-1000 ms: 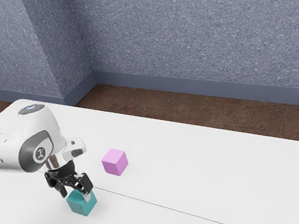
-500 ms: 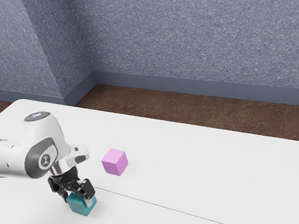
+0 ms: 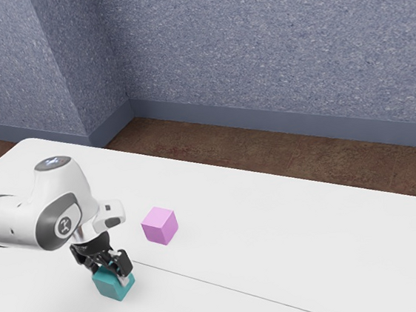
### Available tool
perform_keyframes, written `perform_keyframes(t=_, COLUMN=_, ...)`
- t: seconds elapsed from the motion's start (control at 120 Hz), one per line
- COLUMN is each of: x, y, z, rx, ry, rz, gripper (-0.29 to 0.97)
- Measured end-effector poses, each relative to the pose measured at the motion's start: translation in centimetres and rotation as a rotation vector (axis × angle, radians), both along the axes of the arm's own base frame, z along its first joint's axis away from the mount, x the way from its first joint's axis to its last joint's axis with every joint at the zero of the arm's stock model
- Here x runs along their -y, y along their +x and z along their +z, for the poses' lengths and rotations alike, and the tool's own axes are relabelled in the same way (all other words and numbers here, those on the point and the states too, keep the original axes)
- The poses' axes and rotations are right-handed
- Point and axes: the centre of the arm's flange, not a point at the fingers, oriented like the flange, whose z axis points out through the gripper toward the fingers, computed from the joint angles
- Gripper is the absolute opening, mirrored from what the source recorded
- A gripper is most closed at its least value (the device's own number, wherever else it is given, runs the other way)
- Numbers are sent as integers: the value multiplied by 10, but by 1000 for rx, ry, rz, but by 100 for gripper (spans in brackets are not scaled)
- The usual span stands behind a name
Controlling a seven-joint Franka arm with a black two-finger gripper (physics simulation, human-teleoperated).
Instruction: Pick up the blue block with one arm, and put the blue block on the pink block with one arm
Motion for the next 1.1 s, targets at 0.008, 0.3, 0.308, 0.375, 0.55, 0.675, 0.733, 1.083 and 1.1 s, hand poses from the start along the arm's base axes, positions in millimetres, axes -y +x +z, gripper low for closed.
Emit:
perform_keyframes(t=0.008, x=0, y=0, z=0, rx=0, ry=0, rz=-1, gripper=57)
perform_keyframes(t=0.3, x=2, y=1, z=-1, rx=10, ry=1, rz=-33, gripper=50)
perform_keyframes(t=0.308, x=2, y=1, z=-1, rx=11, ry=1, rz=-34, gripper=50)
perform_keyframes(t=0.375, x=2, y=1, z=-1, rx=12, ry=1, rz=-40, gripper=47)
perform_keyframes(t=0.55, x=1, y=2, z=0, rx=17, ry=2, rz=-52, gripper=40)
perform_keyframes(t=0.675, x=1, y=2, z=0, rx=19, ry=4, rz=-56, gripper=37)
perform_keyframes(t=0.733, x=1, y=2, z=1, rx=21, ry=6, rz=-58, gripper=35)
perform_keyframes(t=1.083, x=-3, y=34, z=49, rx=95, ry=17, rz=-54, gripper=31)
perform_keyframes(t=1.1, x=-3, y=39, z=53, rx=97, ry=16, rz=-53, gripper=31)
